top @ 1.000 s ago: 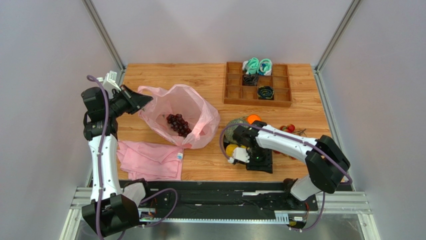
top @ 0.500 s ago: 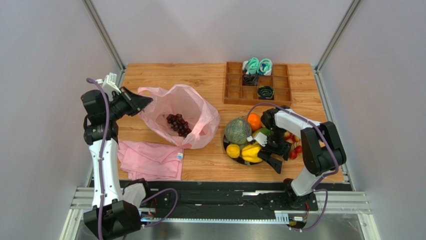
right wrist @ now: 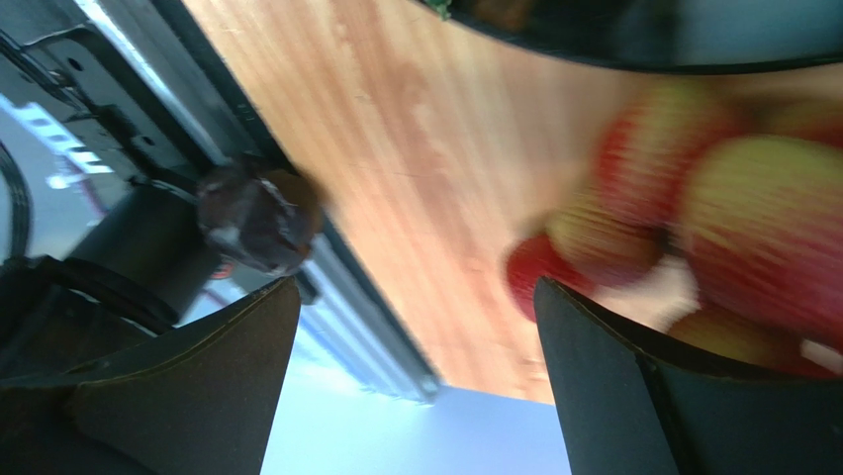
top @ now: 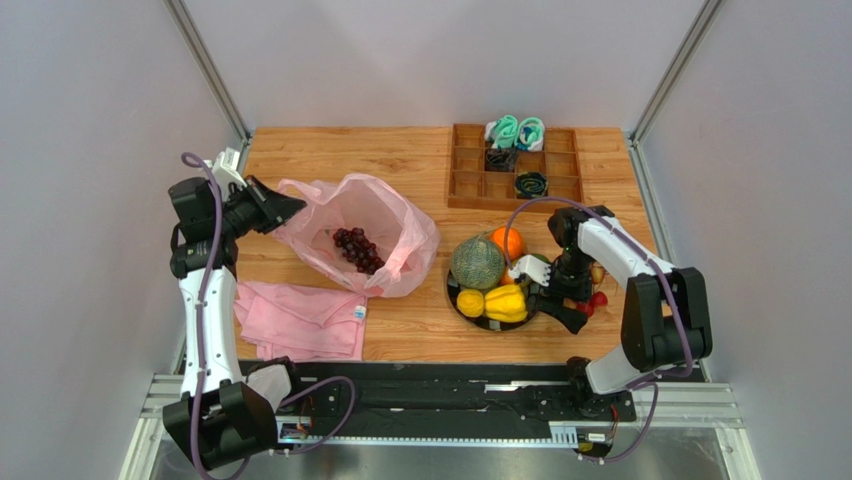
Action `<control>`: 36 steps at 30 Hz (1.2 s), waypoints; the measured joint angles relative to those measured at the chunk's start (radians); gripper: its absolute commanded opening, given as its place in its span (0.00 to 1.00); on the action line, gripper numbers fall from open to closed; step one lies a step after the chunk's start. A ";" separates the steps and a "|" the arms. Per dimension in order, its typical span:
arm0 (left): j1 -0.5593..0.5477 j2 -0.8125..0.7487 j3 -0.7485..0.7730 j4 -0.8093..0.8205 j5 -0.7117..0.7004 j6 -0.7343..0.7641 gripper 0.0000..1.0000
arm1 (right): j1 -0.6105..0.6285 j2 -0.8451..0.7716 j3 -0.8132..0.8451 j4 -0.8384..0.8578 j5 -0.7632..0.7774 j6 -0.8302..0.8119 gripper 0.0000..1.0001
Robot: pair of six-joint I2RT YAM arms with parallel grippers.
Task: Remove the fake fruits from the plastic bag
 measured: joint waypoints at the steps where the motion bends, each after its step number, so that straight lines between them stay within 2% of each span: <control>1: 0.000 0.013 0.005 0.000 0.000 0.002 0.00 | -0.003 -0.016 0.017 0.001 -0.006 -0.037 0.91; 4: 0.000 0.050 0.019 -0.001 0.000 0.008 0.00 | -0.013 -0.075 0.034 0.008 -0.026 -0.149 0.88; 7: 0.000 0.069 0.024 -0.001 0.002 0.016 0.00 | -0.064 -0.186 0.018 0.010 -0.055 -0.361 0.89; 9: 0.000 0.077 0.026 -0.001 0.002 0.025 0.00 | -0.124 -0.264 -0.014 0.012 -0.072 -0.513 0.90; 13: 0.000 0.091 0.027 -0.016 0.009 0.058 0.00 | -0.334 -0.383 -0.113 -0.003 -0.142 -0.721 0.92; 16: 0.000 0.109 0.034 -0.044 0.020 0.095 0.00 | -0.441 -0.350 -0.154 -0.006 -0.192 -0.785 0.94; 18: 0.000 0.121 0.042 -0.065 0.022 0.125 0.00 | -0.464 -0.308 -0.168 -0.006 -0.230 -0.809 0.95; 19: 0.000 0.127 0.047 -0.076 0.020 0.140 0.00 | -0.457 -0.285 -0.171 -0.006 -0.250 -0.819 0.98; 27: 0.000 0.130 0.055 -0.146 0.012 0.200 0.00 | -0.369 -0.121 -0.160 0.000 -0.304 -0.849 1.00; 32: 0.000 0.118 0.080 -0.168 0.021 0.232 0.00 | -0.396 -0.185 -0.161 0.001 -0.313 -0.853 1.00; 36: -0.002 0.086 0.086 -0.164 0.045 0.245 0.00 | -0.405 -0.265 -0.116 -0.008 -0.386 -0.856 1.00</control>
